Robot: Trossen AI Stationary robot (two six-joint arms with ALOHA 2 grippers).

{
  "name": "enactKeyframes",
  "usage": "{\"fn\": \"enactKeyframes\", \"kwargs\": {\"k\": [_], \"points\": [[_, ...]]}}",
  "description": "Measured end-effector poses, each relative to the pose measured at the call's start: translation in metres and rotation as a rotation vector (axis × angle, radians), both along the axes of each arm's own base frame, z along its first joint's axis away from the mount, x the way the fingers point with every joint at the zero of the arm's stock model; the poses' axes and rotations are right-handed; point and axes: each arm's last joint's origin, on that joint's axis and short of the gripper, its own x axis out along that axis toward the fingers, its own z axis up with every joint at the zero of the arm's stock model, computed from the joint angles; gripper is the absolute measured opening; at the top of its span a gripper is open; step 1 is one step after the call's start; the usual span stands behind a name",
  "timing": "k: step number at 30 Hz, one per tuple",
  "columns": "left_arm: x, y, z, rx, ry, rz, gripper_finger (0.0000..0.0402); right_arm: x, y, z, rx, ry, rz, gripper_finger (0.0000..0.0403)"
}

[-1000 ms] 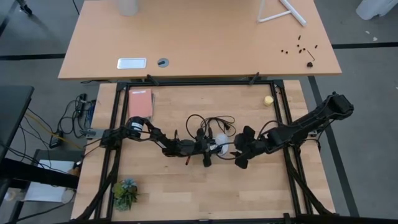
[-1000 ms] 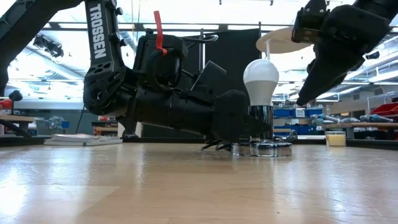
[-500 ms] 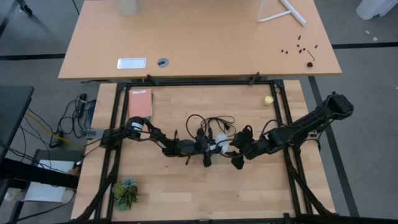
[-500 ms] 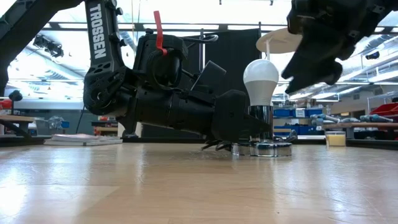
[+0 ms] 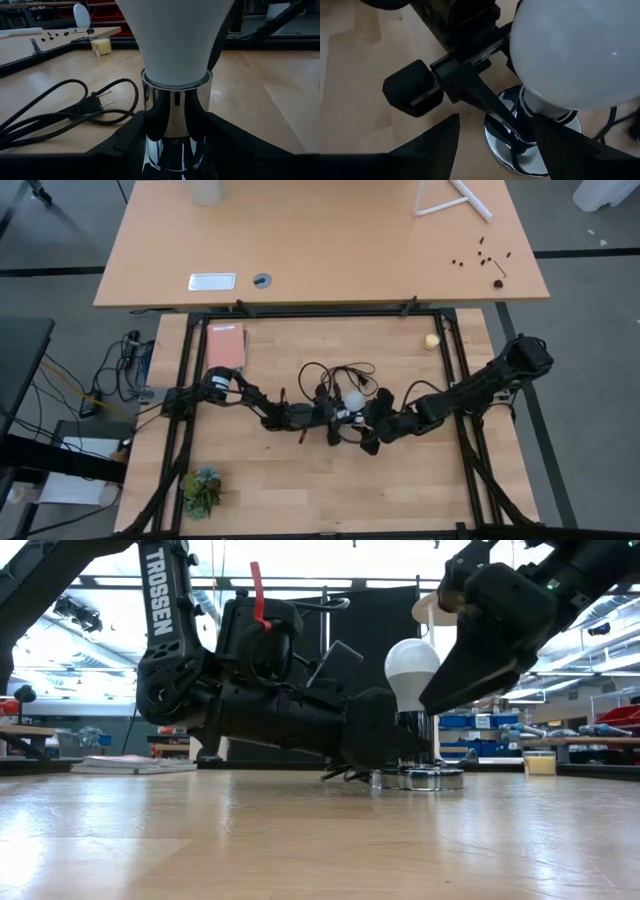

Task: Screw lightbulb
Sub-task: Remove the lightbulb from the socket

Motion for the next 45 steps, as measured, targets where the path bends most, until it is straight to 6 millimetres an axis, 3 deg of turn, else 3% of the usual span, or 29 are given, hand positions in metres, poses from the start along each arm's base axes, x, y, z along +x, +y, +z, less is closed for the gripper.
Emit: {"fn": "enactKeyframes", "kwargs": {"k": [9, 14, 22, 29, 37, 39, 45], "points": [[0.0, 0.0, 0.0, -0.003, 0.0, -0.001, 0.0183, -0.005, -0.007, 0.008, -0.042, -0.001, -0.034, 0.0259], [0.0, -0.001, 0.0, -0.004, -0.001, -0.014, 0.0183, -0.012, -0.015, 0.004, -0.087, 0.029, -0.171, 0.0255], [0.0, -0.001, 0.0, -0.003, 0.0, -0.015, 0.0183, -0.01, -0.008, 0.005, -0.066, 0.028, -0.089, 0.0253], [0.0, -0.001, 0.0, -0.004, -0.001, -0.006, 0.0183, -0.012, -0.02, 0.004, -0.146, 0.065, -0.157, 0.0248], [0.0, -0.001, 0.0, -0.003, 0.0, -0.015, 0.0183, -0.04, -0.039, 0.003, -0.086, 0.202, -0.401, 0.0235], [0.0, -0.001, 0.0, -0.003, 0.0, -0.017, 0.0183, -0.04, -0.035, 0.003, -0.045, 0.204, -0.378, 0.0233], [0.0, -0.001, 0.0, -0.003, 0.0, -0.017, 0.0183, -0.022, -0.012, 0.012, 0.018, 0.098, -0.074, 0.0232]]}}
